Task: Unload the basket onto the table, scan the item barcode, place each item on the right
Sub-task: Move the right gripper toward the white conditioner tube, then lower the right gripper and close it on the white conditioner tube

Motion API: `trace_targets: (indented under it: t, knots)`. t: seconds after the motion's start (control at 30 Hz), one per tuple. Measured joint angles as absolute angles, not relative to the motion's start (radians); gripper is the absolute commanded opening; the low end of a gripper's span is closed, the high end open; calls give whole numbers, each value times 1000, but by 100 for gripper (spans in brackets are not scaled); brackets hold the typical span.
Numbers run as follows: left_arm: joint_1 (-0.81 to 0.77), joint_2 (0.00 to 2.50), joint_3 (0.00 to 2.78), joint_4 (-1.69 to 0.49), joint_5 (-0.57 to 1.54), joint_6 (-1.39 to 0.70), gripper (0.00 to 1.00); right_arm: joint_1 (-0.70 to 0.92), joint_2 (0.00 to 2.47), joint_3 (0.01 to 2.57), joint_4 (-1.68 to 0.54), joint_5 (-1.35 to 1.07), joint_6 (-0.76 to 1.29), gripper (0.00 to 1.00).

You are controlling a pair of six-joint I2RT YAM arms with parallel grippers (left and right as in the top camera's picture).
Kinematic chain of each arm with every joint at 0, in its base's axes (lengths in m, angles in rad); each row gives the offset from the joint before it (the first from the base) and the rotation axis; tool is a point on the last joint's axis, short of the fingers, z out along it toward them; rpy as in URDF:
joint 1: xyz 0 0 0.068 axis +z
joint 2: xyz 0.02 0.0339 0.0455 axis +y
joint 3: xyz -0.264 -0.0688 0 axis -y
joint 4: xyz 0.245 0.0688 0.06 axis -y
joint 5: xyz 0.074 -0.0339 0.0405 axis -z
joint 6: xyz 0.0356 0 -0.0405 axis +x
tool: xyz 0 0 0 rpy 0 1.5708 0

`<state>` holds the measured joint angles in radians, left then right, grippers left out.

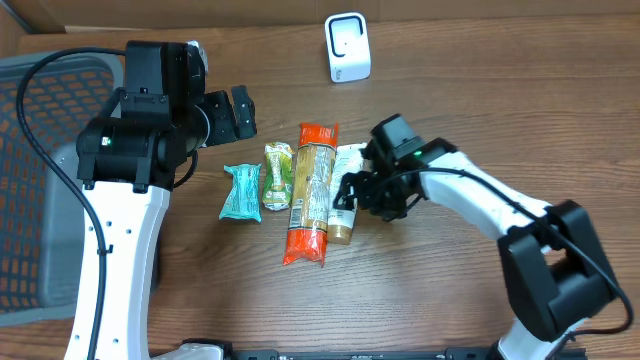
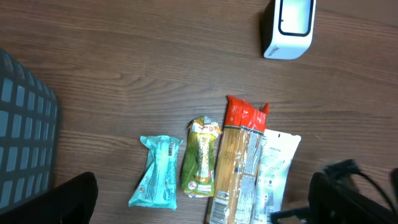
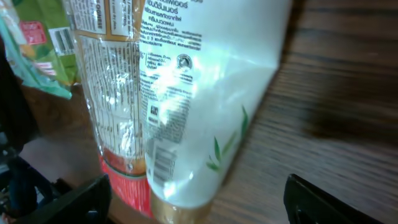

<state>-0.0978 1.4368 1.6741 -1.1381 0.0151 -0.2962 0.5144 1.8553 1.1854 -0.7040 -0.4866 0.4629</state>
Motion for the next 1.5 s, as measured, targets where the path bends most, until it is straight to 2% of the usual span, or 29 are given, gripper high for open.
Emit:
trace_targets:
  t: [0.2, 0.4, 0.5, 0.6, 0.87, 0.97, 1.0, 1.1, 1.23, 1.3, 1.33, 1.4, 1.5]
  knots:
    - [-98, 1437, 1674, -1138, 15, -296, 100, 561, 1875, 1185, -641, -451, 485, 96]
    - [-98, 1437, 1674, -1138, 15, -296, 100, 578, 1875, 1171, -606, -406, 498, 84]
    - [-98, 1437, 1674, -1138, 15, -296, 100, 577, 1875, 1139, -566, -398, 513, 75]
    - [-98, 1437, 1674, -1138, 15, -296, 100, 577, 1875, 1113, -550, -395, 525, 61]
    - [-98, 1437, 1674, -1138, 18, -296, 100, 575, 1875, 1111, -543, -399, 539, 14]
    - [-98, 1437, 1674, -1139, 18, -296, 100, 569, 1875, 1112, -542, -415, 547, 8]
    - [-98, 1437, 1674, -1138, 18, -296, 100, 561, 1875, 1112, -545, -425, 547, 8]
    - [-98, 1437, 1674, -1138, 18, -296, 100, 547, 1874, 1112, -563, -446, 547, 18]
    - [-98, 1437, 1674, -1138, 19, -296, 99, 528, 1863, 1111, -598, -452, 575, 51]
    - [-98, 1437, 1674, -1138, 18, -296, 100, 523, 1846, 1109, -603, -445, 597, 76]
    - [-98, 1437, 1674, -1139, 19, -296, 99, 522, 1836, 1109, -603, -443, 605, 85]
    - [-98, 1437, 1674, -1138, 18, -296, 100, 520, 1809, 1109, -603, -433, 608, 98]
    - [-98, 1437, 1674, -1138, 19, -296, 100, 509, 1764, 1109, -598, -414, 590, 100]
